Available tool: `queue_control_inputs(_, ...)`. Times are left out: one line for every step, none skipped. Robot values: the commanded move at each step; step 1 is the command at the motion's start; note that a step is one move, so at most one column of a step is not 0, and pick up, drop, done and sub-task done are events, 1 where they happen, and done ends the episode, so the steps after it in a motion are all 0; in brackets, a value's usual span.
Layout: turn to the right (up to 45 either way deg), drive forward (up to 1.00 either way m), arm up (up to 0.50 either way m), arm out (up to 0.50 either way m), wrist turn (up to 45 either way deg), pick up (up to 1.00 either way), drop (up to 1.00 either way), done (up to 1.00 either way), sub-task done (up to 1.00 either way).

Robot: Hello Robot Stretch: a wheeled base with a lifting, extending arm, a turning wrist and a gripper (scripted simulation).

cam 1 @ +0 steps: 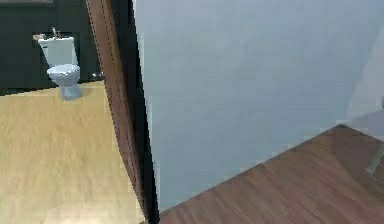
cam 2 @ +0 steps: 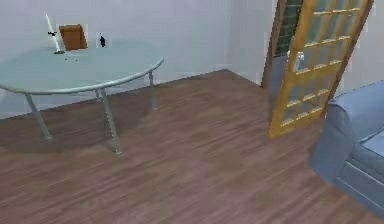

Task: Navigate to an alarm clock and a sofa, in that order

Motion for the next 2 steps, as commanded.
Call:
queue_control_inputs(-45.0, 0.0, 0.0, 0.0, 0.0, 0.0, 0.0, 0.0, 0.0)
queue_control_inputs(0.0, 1.0, 0.0, 0.0, 0.0, 0.0, 0.0, 0.0, 0.0)
